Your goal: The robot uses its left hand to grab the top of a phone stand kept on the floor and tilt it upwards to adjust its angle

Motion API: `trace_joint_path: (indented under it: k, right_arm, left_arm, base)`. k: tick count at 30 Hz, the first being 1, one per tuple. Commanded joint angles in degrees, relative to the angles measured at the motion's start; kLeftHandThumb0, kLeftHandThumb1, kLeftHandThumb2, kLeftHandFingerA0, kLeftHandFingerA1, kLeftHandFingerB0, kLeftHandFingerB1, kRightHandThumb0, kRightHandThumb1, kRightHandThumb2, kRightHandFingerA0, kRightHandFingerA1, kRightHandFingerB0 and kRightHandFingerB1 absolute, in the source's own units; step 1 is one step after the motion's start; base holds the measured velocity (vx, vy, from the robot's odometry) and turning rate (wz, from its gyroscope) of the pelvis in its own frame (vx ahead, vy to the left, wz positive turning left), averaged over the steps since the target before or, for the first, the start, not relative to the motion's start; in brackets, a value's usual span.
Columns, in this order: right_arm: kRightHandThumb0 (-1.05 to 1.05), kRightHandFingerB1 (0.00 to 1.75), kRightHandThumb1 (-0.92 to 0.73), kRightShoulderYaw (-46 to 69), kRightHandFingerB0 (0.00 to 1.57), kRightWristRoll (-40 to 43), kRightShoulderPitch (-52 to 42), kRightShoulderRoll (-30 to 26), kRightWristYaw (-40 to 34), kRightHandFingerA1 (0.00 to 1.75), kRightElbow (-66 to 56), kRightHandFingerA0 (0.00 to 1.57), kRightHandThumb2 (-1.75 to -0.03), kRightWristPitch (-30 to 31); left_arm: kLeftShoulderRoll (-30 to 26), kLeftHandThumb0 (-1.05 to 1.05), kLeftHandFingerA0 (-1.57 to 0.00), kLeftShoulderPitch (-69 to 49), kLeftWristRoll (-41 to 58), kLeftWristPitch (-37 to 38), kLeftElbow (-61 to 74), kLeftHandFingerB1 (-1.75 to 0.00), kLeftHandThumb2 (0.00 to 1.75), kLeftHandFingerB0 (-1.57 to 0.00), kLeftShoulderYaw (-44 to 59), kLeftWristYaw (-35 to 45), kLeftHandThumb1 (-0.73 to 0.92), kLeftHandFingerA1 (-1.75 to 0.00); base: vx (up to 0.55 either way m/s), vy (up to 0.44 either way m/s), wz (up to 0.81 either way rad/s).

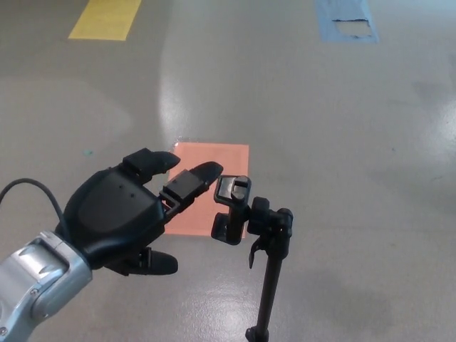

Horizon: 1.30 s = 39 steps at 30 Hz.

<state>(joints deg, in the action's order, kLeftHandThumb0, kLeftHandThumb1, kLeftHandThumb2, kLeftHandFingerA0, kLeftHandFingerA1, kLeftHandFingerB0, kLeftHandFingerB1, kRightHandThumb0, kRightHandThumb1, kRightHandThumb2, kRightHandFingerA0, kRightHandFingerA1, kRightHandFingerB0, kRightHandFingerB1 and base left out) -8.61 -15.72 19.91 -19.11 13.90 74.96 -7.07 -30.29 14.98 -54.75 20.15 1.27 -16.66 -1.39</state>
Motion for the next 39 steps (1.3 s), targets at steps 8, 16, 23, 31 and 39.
trace_joint_path:
  k: [8, 16, 23, 31, 39]
  right_arm:
    - [-0.65, 0.30, -0.73, 0.06, 0.22, -0.23, -0.11, -0.81, 0.04, 0.36, 0.28, 0.16, -0.62, 0.24]
    - [-0.67, 0.32, -0.73, 0.06, 0.23, -0.13, 0.51, -0.65, 0.24, 0.38, 0.38, 0.16, -0.61, 0.73]
    - [-0.66, 0.30, -0.75, 0.13, 0.21, -0.11, -0.68, -0.67, 0.21, 0.36, 0.46, 0.15, -0.63, 0.51]
    - [-0.66, 0.31, -0.76, 0.07, 0.21, -0.13, -2.43, 0.26, -0.51, 0.36, 0.64, 0.15, -0.63, 0.57]
    - [-0.68, 0.30, -0.78, 0.98, 0.20, 0.50, -4.80, 0.12, -2.11, 0.36, 0.20, 0.17, -0.64, -0.61]
  left_arm:
    - [-0.33, -0.79, -0.14, -1.45, -1.53, -5.00, -4.95, -0.20, 0.93, 0.00, 0.76, -2.39, 0.59, -0.44]
    - [-0.11, -0.85, -0.02, 1.53, 3.47, -6.79, -17.12, -0.12, 1.00, -0.01, 2.25, -0.33, 0.65, -0.32]
    - [2.58, -0.87, -0.07, 0.87, 11.46, -5.44, -25.88, -0.12, 0.98, -0.06, 5.63, -1.12, 0.62, -0.30]
    - [2.58, -0.56, -0.01, -3.90, 11.56, -4.28, -33.39, -0.23, 0.79, 0.00, 4.98, -5.93, 0.42, -0.39]
    - [7.05, -0.60, -0.01, -7.85, 18.17, -3.82, -51.77, -0.24, 0.90, 0.00, 8.13, -11.33, 0.55, -0.37]
  base:
    - [0.00, 0.000, 0.00]
    - [0.00, 0.000, 0.00]
    - [0.00, 0.000, 0.00]
    - [0.00, 0.000, 0.00]
    - [0.00, 0.000, 0.00]
